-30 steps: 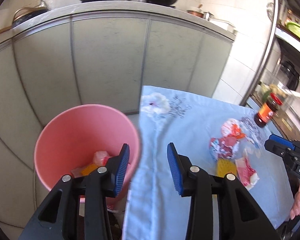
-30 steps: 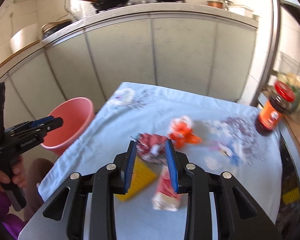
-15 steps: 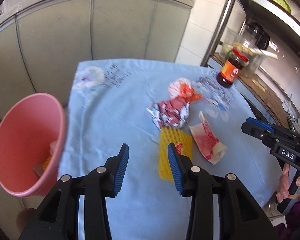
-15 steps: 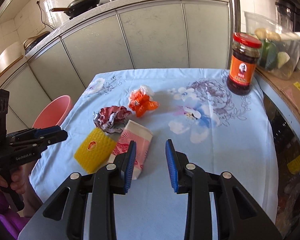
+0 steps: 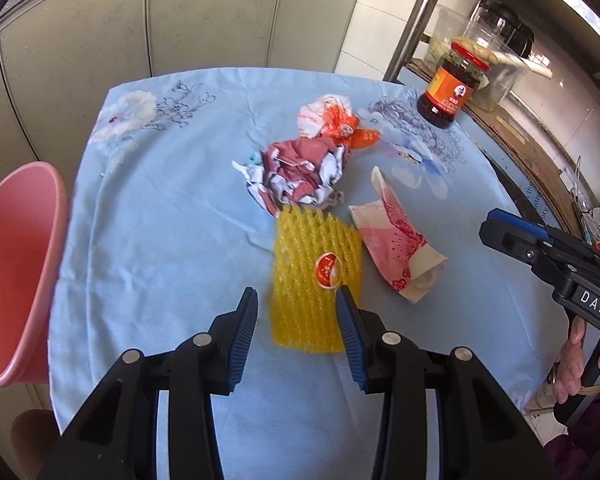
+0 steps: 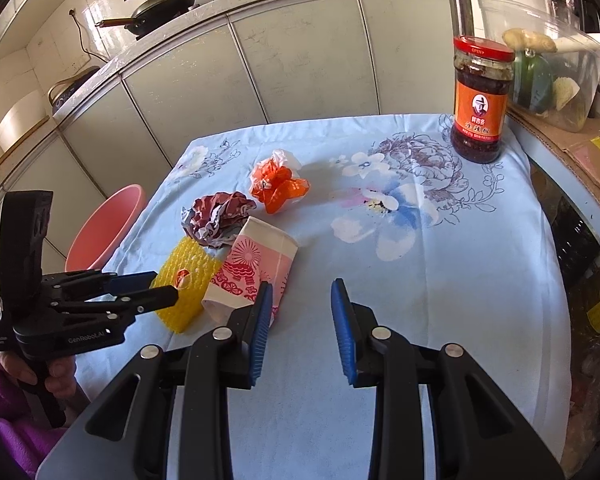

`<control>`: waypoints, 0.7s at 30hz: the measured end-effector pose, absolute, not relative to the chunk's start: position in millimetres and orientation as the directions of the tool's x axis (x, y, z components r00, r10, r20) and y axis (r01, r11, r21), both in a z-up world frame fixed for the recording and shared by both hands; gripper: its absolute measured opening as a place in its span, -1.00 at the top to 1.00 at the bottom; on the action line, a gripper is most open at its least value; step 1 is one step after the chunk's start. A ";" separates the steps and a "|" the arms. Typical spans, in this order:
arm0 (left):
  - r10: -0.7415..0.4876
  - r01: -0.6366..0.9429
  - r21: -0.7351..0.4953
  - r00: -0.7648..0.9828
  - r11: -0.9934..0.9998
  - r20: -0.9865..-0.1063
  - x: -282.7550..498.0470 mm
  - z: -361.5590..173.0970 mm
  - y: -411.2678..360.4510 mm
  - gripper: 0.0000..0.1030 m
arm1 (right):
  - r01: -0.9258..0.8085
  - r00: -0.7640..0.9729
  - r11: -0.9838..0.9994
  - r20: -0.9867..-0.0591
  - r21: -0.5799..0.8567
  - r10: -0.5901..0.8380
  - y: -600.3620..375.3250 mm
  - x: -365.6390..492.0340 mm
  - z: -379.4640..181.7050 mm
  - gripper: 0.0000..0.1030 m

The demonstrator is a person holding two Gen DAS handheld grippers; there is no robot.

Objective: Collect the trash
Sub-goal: 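Grasp the second yellow foam net with the left tool and lift it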

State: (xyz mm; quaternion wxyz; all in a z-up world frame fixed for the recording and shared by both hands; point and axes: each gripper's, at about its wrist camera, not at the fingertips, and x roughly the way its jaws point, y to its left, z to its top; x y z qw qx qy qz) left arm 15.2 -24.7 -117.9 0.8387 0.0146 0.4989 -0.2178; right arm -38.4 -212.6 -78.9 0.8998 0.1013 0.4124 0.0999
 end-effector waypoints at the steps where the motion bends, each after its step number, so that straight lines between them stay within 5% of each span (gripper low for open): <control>1: -0.354 0.386 -0.193 0.405 0.902 -0.843 14.0 -118.7 -26.9 0.23 | -0.099 0.639 0.959 -0.722 0.267 0.267 -211.9 -38.5 -79.0 0.40; 6: -0.379 0.411 -0.200 0.419 0.890 -0.825 8.2 -114.9 -30.8 0.30 | -0.120 0.626 0.955 -0.726 0.272 0.286 -203.6 -40.0 -80.5 0.40; 12: -0.377 0.417 -0.175 0.471 0.892 -0.797 1.6 -101.4 -22.8 0.82 | -0.147 0.620 0.951 -0.724 0.272 0.303 -194.1 -41.1 -78.6 0.40; 17: -0.364 0.406 -0.148 0.530 0.902 -0.766 -3.5 -87.5 -14.7 0.83 | -0.184 0.620 0.950 -0.720 0.253 0.311 -178.2 -40.1 -74.3 0.15; 21: -0.352 0.386 -0.139 0.562 0.912 -0.749 -6.2 -80.6 -7.8 0.83 | -0.196 0.607 0.952 -0.733 0.236 0.307 -165.1 -33.8 -76.0 0.14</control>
